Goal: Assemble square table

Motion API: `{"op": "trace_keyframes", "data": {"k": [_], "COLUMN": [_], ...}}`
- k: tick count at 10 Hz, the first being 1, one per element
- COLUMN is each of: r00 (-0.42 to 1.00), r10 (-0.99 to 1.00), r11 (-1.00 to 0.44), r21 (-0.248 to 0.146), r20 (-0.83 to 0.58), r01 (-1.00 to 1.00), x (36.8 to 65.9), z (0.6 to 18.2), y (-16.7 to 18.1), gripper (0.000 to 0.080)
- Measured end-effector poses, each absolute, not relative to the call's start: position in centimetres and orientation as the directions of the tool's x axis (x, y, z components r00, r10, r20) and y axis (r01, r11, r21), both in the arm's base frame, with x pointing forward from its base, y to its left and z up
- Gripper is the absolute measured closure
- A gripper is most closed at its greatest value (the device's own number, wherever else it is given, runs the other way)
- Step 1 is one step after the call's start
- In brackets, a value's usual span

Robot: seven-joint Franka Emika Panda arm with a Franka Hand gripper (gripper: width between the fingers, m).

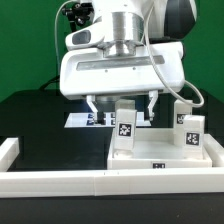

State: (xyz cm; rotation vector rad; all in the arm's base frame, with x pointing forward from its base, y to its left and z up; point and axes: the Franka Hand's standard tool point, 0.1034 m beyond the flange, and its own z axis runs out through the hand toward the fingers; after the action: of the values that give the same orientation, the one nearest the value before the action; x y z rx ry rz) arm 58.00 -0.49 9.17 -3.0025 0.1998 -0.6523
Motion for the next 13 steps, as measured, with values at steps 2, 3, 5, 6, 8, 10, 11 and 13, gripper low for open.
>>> {"op": "trace_keyframes", "data": {"k": [2, 3, 5, 6, 8, 10, 11, 13], "r00": [0.909, 0.947, 0.978, 0.987, 0.986, 0.985, 0.985, 0.985], "r10": [-0.139, -0.141, -0.138, -0.128, -0.126, -0.126, -0.124, -0.125], "r11": [-0.99, -0.987, -0.981, -0.979, -0.98, -0.981, -0.981, -0.981], "r21": [-0.09, -0.119, -0.155, -0.169, -0.166, -0.162, -0.161, -0.161], "r20": [0.393, 0.289, 0.153, 0.097, 0.106, 0.118, 0.12, 0.12], "r01": [-0.113, -0.11, -0.115, -0.11, -0.108, -0.106, -0.104, -0.105], "x": [57.8, 57.8, 58.0, 58.1, 58.4, 58.5, 58.5, 58.5], "z": [8.6, 8.1, 8.1, 8.3, 8.2, 8.2, 8.2, 8.2], "y": [-0.5, -0.2, -0.5, -0.4, -0.7, -0.8, -0.8, -0.8], "gripper": [0.015, 0.015, 0.015, 0.015, 0.015, 0.015, 0.0258, 0.0392]}}
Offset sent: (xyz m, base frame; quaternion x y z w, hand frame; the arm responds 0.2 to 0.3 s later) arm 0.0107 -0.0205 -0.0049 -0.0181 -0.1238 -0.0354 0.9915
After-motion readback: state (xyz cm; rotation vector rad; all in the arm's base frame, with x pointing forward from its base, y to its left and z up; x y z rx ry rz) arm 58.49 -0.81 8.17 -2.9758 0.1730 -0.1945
